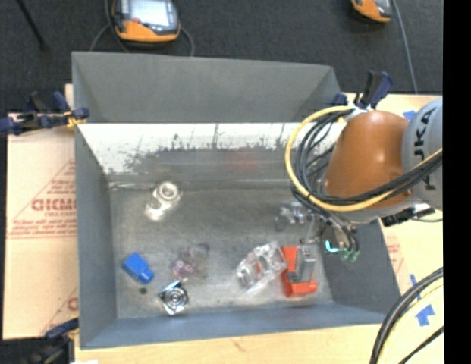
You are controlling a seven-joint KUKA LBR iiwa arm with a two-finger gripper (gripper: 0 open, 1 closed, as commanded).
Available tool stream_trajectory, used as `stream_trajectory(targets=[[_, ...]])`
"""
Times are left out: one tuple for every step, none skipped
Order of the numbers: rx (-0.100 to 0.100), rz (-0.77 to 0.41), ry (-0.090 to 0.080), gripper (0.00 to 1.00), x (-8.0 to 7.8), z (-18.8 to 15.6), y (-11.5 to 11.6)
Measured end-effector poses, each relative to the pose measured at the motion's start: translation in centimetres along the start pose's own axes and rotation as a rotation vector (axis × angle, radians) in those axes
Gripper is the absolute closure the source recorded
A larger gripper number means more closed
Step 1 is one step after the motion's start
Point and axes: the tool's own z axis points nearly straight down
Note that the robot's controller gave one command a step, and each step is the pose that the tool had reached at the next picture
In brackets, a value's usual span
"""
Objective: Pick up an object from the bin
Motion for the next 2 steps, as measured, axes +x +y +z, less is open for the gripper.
stream_trajectory(targets=[[0.001,0.010,-0.002,0.00,-2.94,9.75,-2.87],[0.001,0.005,-0.007,1.00,-3.06,9.35,-2.80]])
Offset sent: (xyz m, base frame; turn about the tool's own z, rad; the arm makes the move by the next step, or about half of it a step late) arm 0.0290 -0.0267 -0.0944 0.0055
